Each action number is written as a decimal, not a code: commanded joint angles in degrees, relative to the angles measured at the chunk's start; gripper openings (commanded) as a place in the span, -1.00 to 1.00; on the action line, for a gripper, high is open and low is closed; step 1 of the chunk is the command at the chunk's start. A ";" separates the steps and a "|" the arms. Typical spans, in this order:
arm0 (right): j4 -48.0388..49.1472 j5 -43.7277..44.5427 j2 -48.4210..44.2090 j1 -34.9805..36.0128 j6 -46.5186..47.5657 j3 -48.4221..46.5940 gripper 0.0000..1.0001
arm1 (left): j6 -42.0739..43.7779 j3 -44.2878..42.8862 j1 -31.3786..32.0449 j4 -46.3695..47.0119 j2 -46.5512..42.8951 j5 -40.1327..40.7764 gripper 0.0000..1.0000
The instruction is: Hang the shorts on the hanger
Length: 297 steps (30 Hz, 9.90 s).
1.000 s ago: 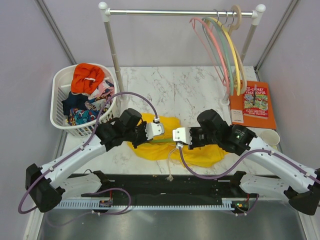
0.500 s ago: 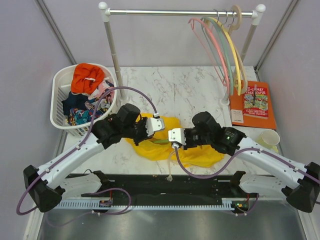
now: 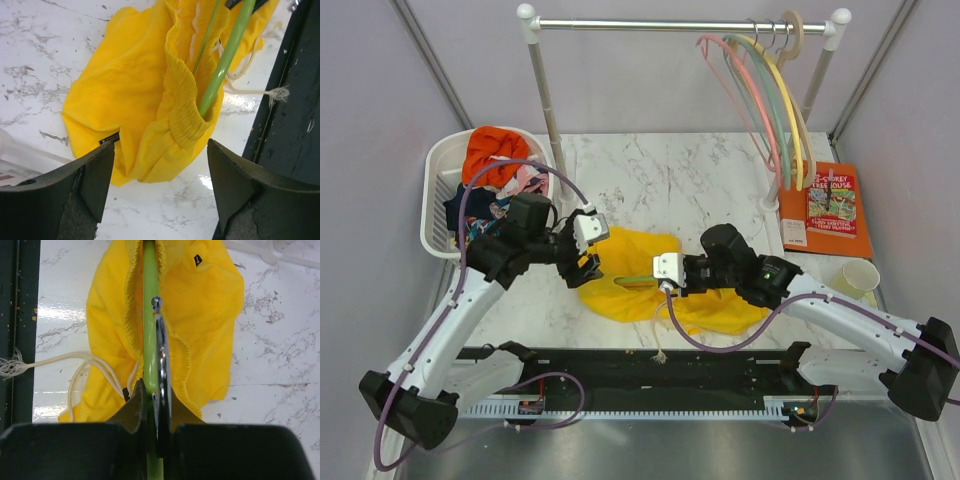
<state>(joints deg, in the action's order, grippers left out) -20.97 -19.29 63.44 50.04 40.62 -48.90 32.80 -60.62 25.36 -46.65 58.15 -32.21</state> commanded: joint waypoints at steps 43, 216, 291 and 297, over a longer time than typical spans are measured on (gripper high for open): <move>-18.84 20.94 -8.52 -5.30 -27.33 -6.38 0.29 | -7.22 9.38 0.04 13.95 7.85 -8.75 -0.97; -20.26 -13.32 -6.58 -27.20 -7.40 -6.90 0.52 | 8.95 -0.99 6.80 -8.02 11.99 -5.06 -0.97; -22.80 38.44 28.66 -4.16 -67.16 -71.41 -1.00 | -53.17 -20.50 5.13 28.63 7.84 -0.23 0.34; -22.45 42.23 32.80 -3.99 -73.13 -74.67 -1.00 | -62.23 -19.36 7.41 32.33 9.52 3.80 0.28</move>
<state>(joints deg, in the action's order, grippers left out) -50.46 19.22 95.55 45.80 -24.56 -118.67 -18.13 -79.46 30.85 -19.25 67.16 -32.64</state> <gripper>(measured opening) 0.080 0.635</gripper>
